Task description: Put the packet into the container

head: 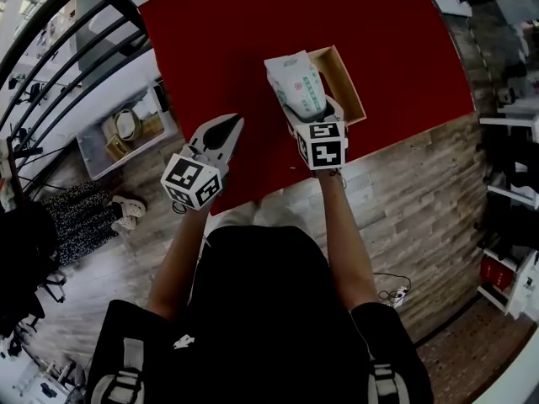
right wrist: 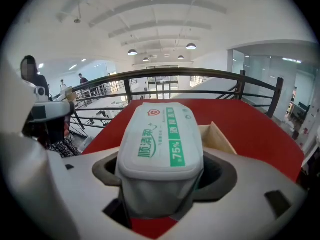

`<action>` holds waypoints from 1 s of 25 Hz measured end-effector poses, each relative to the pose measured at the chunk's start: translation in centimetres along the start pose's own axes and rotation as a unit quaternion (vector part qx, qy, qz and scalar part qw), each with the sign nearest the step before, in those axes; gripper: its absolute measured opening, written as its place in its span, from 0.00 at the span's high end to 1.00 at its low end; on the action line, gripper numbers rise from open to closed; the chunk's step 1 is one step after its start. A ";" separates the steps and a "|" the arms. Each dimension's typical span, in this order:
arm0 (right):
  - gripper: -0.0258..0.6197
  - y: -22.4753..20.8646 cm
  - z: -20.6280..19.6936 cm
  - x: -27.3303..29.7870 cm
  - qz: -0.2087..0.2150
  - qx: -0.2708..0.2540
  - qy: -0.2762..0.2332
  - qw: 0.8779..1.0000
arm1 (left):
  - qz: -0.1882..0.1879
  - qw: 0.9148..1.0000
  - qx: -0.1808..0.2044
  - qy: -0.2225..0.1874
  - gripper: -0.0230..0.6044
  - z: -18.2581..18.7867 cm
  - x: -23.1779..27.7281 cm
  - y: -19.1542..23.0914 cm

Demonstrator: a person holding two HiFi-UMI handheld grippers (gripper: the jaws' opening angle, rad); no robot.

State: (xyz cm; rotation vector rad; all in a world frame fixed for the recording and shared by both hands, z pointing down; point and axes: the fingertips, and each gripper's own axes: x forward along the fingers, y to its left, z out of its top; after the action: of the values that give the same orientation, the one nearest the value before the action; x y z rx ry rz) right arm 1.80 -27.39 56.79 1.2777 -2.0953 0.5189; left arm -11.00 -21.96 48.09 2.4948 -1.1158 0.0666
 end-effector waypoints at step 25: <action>0.36 -11.3 -2.9 0.5 -0.015 -0.018 0.058 0.998 | -0.036 0.999 -0.003 0.023 0.95 -1.8 7.0 -4.0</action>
State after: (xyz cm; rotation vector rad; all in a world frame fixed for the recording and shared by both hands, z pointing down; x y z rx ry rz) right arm 12.56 -31.04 59.33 1.2258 -1.9783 0.5273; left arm -3.09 -23.82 49.79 2.5113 -1.0059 0.0998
